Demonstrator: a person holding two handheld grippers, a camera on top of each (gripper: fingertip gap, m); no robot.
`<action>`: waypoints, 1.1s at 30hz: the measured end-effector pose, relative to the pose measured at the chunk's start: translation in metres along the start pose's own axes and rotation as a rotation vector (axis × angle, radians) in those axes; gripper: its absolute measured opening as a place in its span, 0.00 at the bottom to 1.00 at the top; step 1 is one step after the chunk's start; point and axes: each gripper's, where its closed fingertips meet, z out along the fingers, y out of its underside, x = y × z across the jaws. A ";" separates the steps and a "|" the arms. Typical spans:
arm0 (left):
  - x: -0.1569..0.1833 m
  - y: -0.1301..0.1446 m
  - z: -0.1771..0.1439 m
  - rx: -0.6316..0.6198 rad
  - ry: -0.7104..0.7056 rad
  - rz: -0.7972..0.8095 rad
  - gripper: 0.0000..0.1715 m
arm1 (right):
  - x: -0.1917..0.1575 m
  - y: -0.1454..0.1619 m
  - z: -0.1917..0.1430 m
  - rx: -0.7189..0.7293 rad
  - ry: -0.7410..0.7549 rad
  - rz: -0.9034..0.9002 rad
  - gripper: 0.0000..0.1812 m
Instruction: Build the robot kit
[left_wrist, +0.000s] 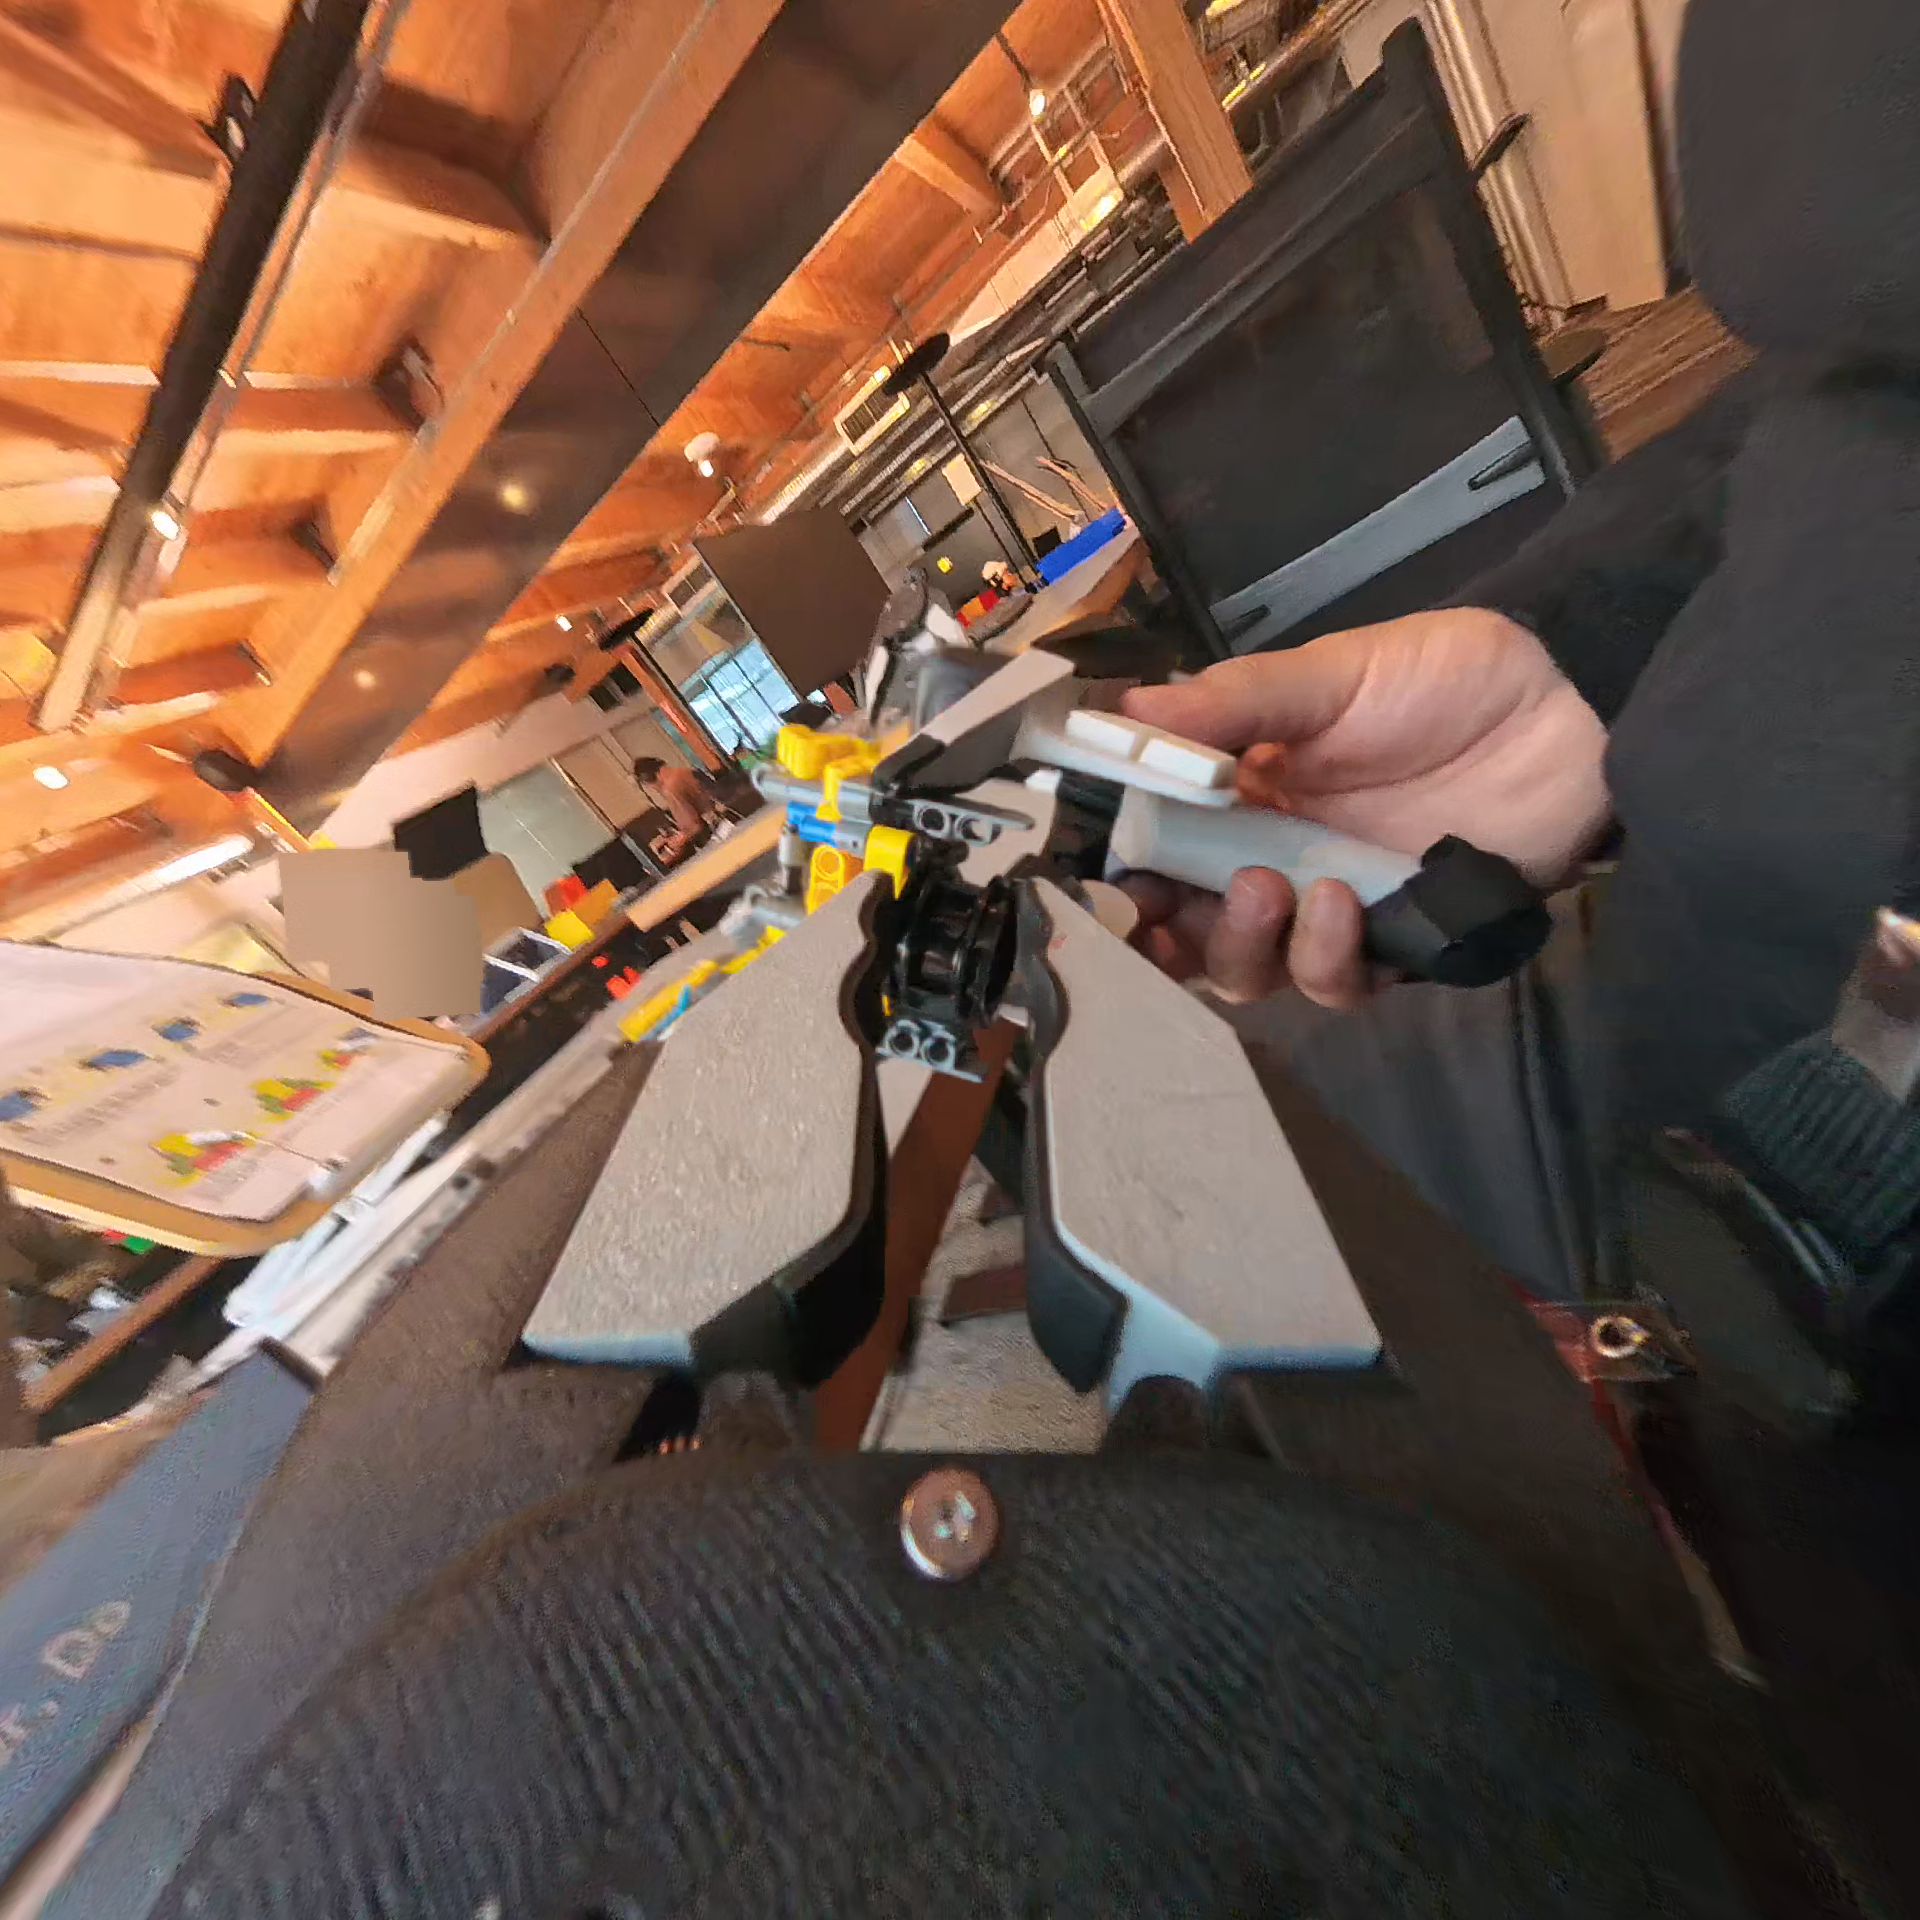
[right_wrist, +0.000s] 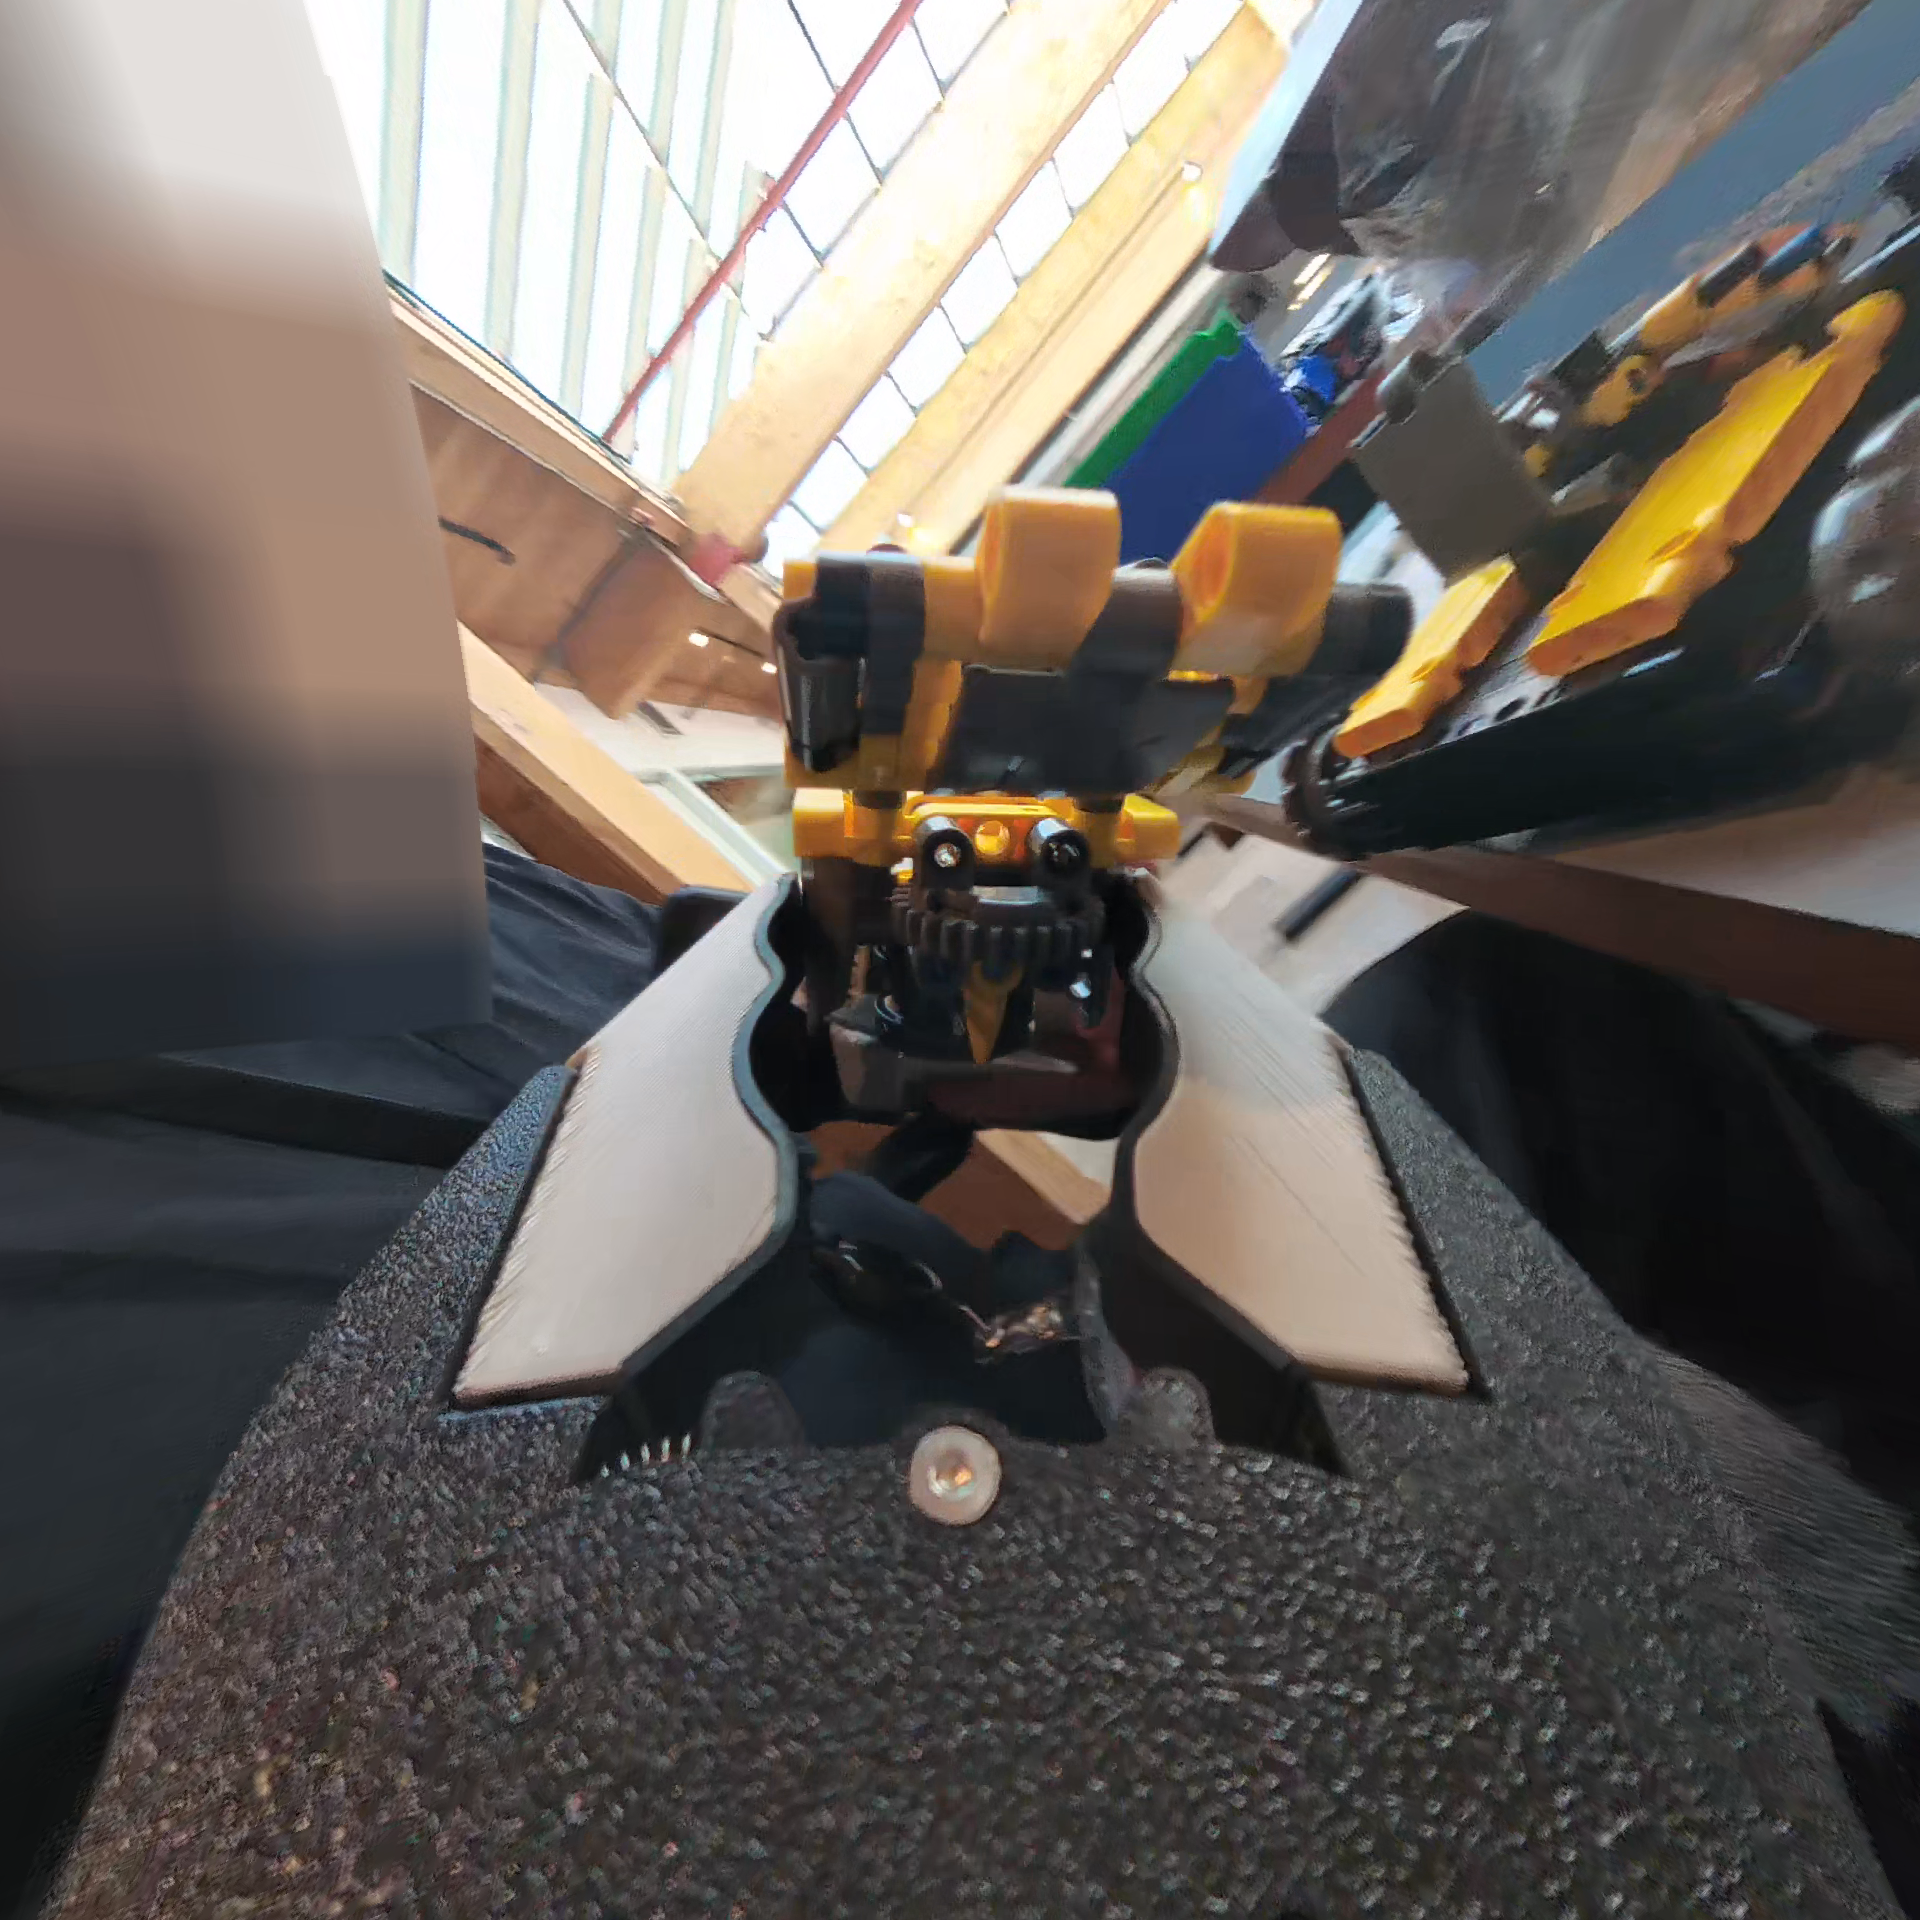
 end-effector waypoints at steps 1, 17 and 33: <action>0.001 0.002 0.000 -0.013 0.016 -0.038 0.14 | 0.003 -0.001 0.000 -0.014 0.041 -0.049 0.33; -0.108 0.031 -0.041 -0.474 0.481 -0.214 0.49 | 0.063 -0.027 -0.048 -0.545 0.660 -0.610 0.32; -0.103 0.158 0.004 -0.878 0.920 0.031 0.57 | 0.090 -0.033 -0.084 -0.803 0.796 -0.707 0.33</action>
